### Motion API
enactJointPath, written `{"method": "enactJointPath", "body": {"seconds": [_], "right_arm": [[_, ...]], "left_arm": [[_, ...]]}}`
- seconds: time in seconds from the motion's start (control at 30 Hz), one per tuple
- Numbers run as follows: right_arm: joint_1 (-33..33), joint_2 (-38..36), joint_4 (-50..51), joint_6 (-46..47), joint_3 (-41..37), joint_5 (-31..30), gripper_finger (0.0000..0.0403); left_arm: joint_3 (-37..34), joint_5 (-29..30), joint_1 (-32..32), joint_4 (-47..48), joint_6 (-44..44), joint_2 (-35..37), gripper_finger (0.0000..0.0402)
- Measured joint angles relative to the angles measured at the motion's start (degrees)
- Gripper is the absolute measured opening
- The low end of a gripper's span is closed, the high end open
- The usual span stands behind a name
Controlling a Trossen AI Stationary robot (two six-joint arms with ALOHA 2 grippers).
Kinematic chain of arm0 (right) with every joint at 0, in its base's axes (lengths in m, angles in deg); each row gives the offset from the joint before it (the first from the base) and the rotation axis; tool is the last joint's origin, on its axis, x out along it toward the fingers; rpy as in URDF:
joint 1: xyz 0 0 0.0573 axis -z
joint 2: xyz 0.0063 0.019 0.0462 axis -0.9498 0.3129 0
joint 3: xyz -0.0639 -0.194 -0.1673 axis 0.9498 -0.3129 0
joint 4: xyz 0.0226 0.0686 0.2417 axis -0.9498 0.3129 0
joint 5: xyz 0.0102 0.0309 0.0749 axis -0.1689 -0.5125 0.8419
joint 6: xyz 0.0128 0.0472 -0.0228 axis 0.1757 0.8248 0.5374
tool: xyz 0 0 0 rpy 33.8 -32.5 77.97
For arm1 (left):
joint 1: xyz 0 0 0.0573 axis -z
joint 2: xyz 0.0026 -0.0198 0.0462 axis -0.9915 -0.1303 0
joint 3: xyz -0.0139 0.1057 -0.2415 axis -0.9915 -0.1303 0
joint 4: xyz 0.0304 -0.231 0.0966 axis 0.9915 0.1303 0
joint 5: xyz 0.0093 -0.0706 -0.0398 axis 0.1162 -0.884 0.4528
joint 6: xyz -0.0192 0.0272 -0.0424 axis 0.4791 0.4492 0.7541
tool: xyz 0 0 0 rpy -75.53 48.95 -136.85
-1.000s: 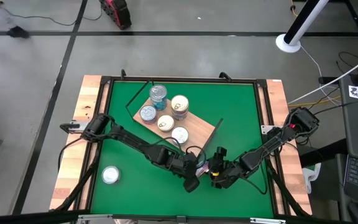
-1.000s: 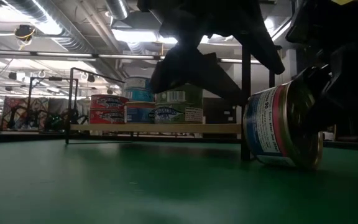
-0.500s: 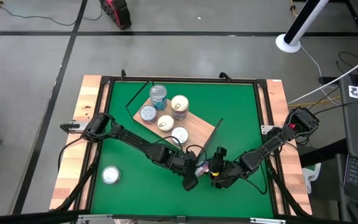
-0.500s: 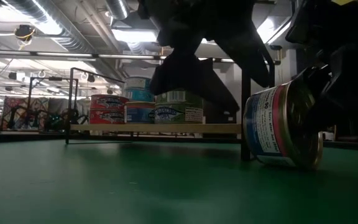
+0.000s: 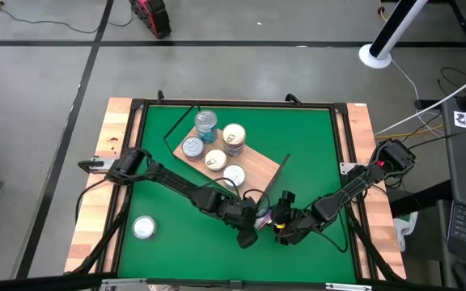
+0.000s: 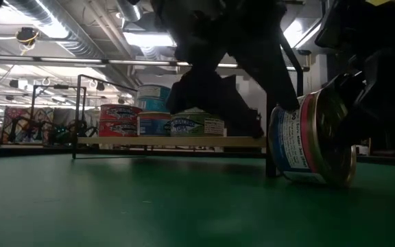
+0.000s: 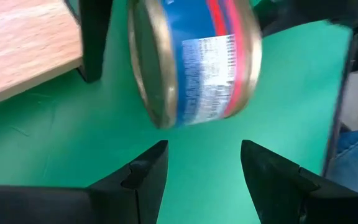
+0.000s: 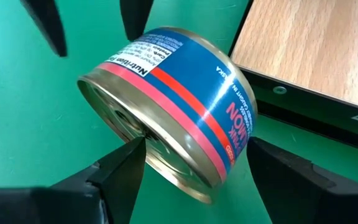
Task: Stack canned seafood by type on shelf
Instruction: Stack the blue and pink tuna can on top of the blue and pink tuna can on the shelf
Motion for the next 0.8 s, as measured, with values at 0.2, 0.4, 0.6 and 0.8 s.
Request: {"method": "enactJointPath", "body": {"seconds": [0.2,0.4,0.6,0.8], "right_arm": [[0.0,0.0,0.1,0.0,0.0,0.0,0.0280],[0.0,0.0,0.2,0.0,0.0,0.0,0.0280],[0.0,0.0,0.3,0.0,0.0,-0.1,0.0280],[0.0,0.0,0.2,0.0,0.0,-0.1,0.0280]], "left_arm": [[0.0,0.5,-0.1,-0.9,-2.3,-0.1,0.0196],[0.0,1.7,0.0,-3.3,-4.8,-0.1,0.0196],[0.0,3.5,0.0,-2.5,-5.1,-0.1,0.0196],[0.0,3.4,0.0,-2.3,-4.5,-0.1,0.0196]]}}
